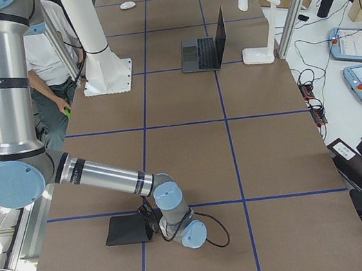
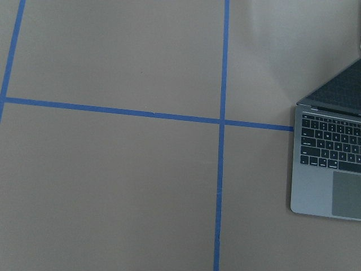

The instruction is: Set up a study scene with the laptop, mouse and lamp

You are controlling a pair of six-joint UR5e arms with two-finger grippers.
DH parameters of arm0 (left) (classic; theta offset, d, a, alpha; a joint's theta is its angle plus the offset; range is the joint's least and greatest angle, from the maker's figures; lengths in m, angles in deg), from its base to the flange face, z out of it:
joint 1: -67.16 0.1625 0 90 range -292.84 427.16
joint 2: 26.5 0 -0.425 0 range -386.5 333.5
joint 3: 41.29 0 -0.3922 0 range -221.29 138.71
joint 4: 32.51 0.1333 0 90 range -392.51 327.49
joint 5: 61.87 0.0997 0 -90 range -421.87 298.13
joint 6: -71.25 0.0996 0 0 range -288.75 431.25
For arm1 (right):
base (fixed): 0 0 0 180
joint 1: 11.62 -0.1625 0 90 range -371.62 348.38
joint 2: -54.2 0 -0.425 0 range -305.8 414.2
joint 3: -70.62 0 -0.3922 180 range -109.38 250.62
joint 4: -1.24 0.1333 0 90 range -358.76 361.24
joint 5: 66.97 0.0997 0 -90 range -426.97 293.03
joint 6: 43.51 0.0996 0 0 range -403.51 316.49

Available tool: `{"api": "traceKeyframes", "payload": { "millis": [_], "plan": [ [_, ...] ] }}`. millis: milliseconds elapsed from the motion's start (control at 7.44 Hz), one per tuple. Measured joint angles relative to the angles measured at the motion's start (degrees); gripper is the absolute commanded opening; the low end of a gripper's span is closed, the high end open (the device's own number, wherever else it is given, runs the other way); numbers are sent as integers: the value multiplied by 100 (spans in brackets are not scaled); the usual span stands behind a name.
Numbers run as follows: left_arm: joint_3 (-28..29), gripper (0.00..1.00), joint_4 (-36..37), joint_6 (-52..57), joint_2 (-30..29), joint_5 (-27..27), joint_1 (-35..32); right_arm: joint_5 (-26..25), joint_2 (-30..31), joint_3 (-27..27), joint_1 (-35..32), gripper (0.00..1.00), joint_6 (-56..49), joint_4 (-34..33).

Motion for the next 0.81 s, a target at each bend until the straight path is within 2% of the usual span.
{"api": "traceKeyframes", "payload": {
  "millis": [403,538,807],
  "plan": [
    [17,100,0,0,0,0,4,32,-8,-87,9,0,2,-24],
    [25,100,0,0,-3,0,6,65,-26,-317,7,0,12,-261],
    [45,100,0,0,-4,0,8,80,-187,-1195,-56,0,21,-1593]
  ]
}}
